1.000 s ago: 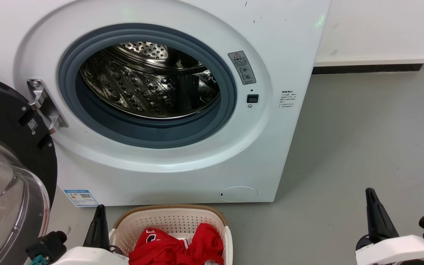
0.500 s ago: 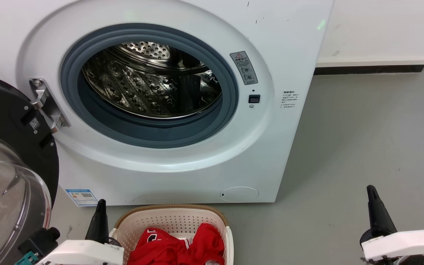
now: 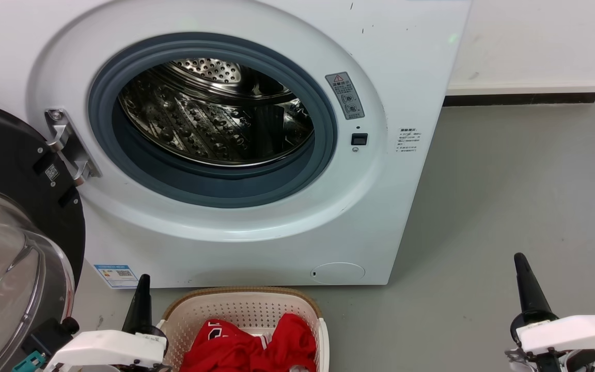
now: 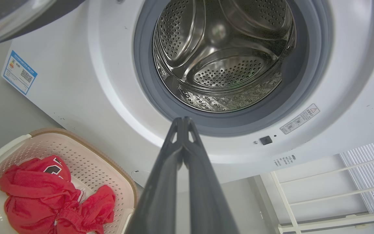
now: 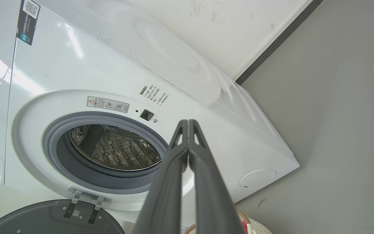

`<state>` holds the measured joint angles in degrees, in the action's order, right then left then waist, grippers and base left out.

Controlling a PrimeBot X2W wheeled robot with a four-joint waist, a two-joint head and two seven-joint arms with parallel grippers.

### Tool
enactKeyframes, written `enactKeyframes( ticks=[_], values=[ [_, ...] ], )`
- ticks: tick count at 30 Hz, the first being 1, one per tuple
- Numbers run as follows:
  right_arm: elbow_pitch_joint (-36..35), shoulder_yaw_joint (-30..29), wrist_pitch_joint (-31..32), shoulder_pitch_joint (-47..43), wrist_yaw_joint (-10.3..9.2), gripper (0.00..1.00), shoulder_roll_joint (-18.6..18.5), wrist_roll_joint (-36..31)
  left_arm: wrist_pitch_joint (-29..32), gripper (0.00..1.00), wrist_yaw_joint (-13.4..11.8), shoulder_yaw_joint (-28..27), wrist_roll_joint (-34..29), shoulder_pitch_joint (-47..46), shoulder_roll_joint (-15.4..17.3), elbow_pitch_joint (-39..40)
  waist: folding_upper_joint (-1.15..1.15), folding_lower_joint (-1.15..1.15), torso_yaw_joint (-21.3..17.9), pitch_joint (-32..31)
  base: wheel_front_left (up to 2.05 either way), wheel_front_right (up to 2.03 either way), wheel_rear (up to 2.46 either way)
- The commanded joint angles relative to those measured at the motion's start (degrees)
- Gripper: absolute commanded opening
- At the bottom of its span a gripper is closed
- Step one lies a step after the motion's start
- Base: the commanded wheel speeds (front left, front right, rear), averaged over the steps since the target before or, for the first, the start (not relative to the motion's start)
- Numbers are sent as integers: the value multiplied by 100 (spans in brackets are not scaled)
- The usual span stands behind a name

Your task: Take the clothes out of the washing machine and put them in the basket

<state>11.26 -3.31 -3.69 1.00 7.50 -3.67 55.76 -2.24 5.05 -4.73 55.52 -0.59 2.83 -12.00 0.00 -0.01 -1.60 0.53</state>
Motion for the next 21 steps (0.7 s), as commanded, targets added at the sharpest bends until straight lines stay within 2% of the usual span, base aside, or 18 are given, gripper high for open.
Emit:
enactKeyframes(
  ticks=[1, 21],
  values=[
    [-26, -19, 21, 129, 0, 0, -44, 148, 21, 0, 28, -29, 121, -144, 7, 37, 0, 1, 2, -1, 0, 0, 0],
    [79, -73, 334, 283, 0, 0, -46, 1433, 329, 0, 110, -83, 1383, -305, 7, -49, 0, 1, 48, -11, 0, 0, 0]
  ],
)
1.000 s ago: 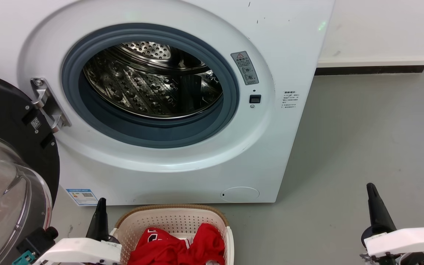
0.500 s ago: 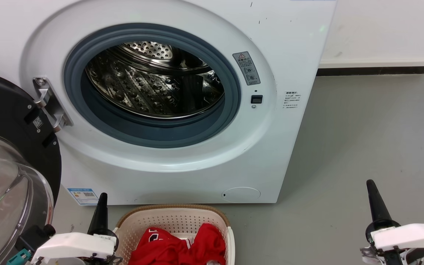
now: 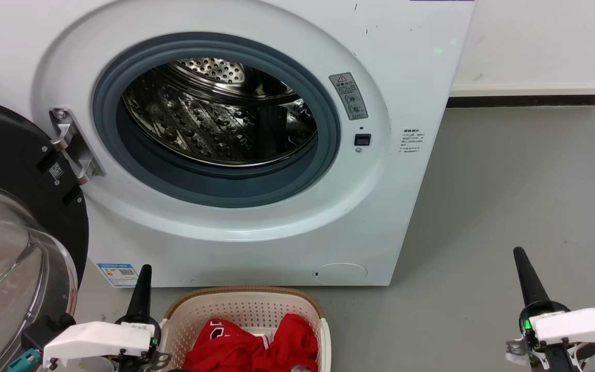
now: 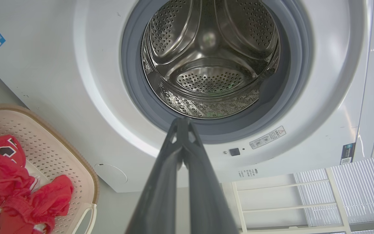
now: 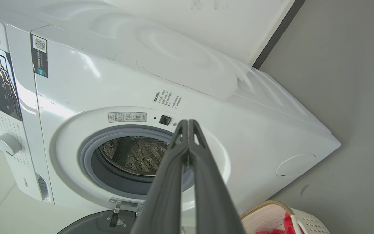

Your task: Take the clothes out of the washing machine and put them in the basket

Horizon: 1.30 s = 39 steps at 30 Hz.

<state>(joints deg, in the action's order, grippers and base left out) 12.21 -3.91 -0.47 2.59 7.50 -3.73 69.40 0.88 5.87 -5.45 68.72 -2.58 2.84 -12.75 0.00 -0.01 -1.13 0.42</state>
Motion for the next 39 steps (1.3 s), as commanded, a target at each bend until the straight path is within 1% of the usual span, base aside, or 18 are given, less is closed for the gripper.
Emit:
enactKeyframes(
  ticks=[1, 3, 4, 10, 39],
  values=[
    [-12, -16, 30, 130, 0, 0, -40, 129, 34, 0, 30, -13, 118, -115, 6, 21, 0, 0, 2, -1, 0, 0, 0],
    [-3, -20, 54, 143, 0, 0, -39, 246, 58, 0, 35, -18, 232, -134, 6, 13, 0, 0, 7, -2, 0, 0, 0],
    [11, -29, 106, 163, 0, 0, -38, 412, 101, 0, 50, -26, 402, -156, 6, 1, 0, 0, 14, -3, 0, 0, 0],
    [38, -48, 184, 198, 0, 0, -35, 738, 182, 0, 69, -41, 724, -191, 6, -20, 0, 0, 28, -6, 0, 0, 0],
    [161, -131, 543, 373, -1, 0, -12, 2099, 508, 0, 159, -109, 2072, -368, 5, -118, 0, 0, 94, -20, 0, 0, 0]
  ],
)
